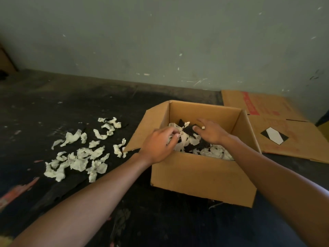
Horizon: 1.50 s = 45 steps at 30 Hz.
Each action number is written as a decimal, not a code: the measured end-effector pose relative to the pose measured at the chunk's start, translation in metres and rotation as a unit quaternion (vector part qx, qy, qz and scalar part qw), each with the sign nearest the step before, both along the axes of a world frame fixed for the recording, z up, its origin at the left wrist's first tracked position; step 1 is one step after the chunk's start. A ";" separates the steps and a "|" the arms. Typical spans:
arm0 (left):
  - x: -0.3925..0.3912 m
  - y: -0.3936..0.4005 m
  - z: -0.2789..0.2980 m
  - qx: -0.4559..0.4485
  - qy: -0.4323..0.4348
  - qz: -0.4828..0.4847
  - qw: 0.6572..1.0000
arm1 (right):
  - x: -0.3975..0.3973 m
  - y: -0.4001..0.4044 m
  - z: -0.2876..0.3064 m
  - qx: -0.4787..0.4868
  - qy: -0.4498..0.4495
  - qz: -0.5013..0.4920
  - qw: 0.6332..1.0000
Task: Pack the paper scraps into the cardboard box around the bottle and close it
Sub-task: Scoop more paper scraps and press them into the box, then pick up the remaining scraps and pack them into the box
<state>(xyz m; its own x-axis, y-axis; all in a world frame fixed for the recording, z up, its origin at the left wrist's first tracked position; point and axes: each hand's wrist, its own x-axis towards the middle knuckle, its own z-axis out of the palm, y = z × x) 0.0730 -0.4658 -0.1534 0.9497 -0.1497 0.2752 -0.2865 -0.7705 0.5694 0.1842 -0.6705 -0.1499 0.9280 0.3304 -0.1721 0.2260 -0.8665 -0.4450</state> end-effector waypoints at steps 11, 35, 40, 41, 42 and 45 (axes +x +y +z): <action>0.032 0.046 -0.027 0.046 0.051 0.156 0.985 | 0.017 0.035 0.006 0.022 -0.072 0.044 0.996; -0.102 0.205 -0.048 0.122 0.150 0.361 0.912 | -0.081 0.217 -0.035 -0.042 -0.125 0.132 0.982; -0.164 0.259 -0.049 0.159 0.123 0.389 0.899 | -0.155 0.295 -0.038 -0.074 -0.171 0.147 0.971; -0.178 0.268 -0.053 0.167 0.125 0.383 0.900 | -0.170 0.305 -0.043 -0.081 -0.175 0.148 0.970; -0.191 0.277 -0.057 0.173 0.127 0.379 0.900 | -0.184 0.316 -0.047 -0.084 -0.179 0.151 0.969; -0.223 0.306 -0.064 0.182 0.126 0.386 0.895 | -0.219 0.349 -0.054 -0.073 -0.190 0.164 0.965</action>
<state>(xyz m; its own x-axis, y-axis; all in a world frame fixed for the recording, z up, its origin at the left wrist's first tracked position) -0.1504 -0.1601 -0.2172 0.8339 0.5421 0.1034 0.5141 -0.8312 0.2115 -0.0348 -0.3213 -0.2043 0.7834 0.6144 0.0936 0.6210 -0.7682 -0.1556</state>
